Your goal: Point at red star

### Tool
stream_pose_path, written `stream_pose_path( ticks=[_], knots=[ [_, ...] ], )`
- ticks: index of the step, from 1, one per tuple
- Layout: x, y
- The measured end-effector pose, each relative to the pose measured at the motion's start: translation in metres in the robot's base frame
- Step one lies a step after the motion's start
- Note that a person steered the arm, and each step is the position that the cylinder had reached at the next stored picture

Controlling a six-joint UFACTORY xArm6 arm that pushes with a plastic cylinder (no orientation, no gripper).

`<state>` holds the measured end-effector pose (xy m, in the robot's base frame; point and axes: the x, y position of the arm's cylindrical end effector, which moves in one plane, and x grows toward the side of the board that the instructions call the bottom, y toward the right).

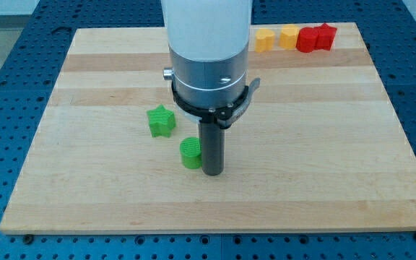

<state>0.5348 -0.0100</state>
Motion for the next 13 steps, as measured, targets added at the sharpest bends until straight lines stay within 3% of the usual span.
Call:
stream_pose_path(
  ticks=[1,2,3,5,6,9,11,12,13],
  knots=[
    [0.001,0.017],
    [-0.017,0.081],
    [-0.118,0.114],
    [-0.141,0.118],
    [-0.182,0.131],
    [-0.187,0.158],
    [-0.184,0.252],
    [-0.193,0.281],
    [-0.246,0.285]
  ],
)
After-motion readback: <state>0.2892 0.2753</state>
